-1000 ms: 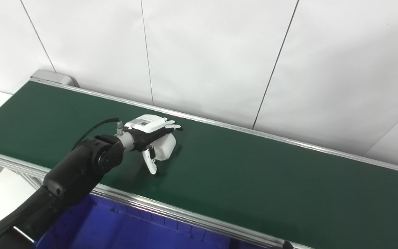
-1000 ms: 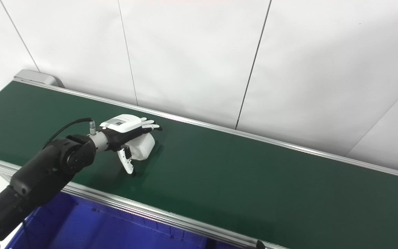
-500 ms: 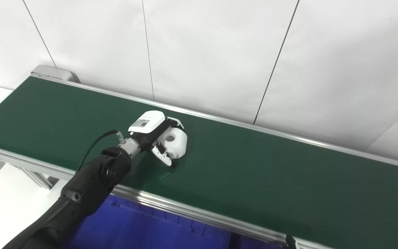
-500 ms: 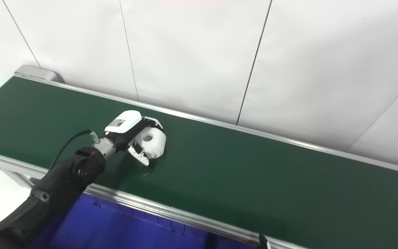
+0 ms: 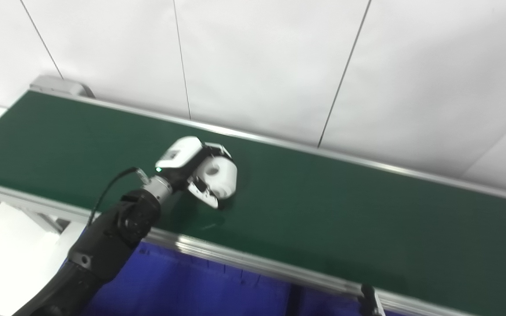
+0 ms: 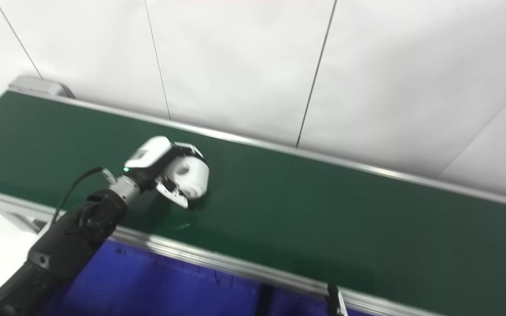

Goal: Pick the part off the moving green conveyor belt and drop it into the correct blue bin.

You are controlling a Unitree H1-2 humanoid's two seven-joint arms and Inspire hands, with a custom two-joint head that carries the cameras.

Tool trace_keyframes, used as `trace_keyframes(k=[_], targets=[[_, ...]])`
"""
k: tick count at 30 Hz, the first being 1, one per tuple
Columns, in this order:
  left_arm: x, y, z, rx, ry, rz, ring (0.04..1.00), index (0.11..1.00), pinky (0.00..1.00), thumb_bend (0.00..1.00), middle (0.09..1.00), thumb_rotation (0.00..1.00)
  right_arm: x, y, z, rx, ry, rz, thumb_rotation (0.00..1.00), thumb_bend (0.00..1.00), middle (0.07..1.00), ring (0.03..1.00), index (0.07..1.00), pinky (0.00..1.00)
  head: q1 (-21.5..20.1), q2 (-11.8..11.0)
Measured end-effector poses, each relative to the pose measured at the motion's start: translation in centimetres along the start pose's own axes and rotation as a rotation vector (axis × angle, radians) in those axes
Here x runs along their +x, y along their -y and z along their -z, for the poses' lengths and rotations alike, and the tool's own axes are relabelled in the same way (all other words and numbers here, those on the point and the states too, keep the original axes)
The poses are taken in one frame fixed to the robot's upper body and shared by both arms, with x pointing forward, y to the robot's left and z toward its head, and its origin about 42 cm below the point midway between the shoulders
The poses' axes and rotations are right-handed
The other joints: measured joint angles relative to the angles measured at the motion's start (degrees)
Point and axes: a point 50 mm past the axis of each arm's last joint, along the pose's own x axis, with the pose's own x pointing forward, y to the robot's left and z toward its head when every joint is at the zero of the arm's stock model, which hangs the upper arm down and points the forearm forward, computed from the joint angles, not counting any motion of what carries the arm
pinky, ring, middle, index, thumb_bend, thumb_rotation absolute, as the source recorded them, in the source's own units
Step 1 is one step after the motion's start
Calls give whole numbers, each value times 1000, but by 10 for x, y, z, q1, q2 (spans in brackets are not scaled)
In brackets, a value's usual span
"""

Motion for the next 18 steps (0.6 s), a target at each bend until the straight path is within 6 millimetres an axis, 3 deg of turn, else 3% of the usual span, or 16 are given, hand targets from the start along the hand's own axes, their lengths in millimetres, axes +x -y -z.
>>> trace_keyframes(k=[3,7,10,18], targets=[[-19,-4,-11,-47,51,-31,469,449,487,498,527,0,0,0,-6,-5,4,-2,571,837,983,956,1000,936,-53,24],[-48,1,-17,-99,110,-83,447,459,447,498,538,0,1,-1,-17,-19,8,2,559,848,974,956,1000,927,-84,44],[-66,15,-20,-164,136,-109,447,468,445,500,521,0,1,-5,-24,-18,2,8,556,850,967,951,1000,917,-109,60],[-107,56,-27,-191,84,21,466,469,476,501,510,0,5,-7,-32,-36,-1,15,559,845,959,939,1000,899,-122,90]])
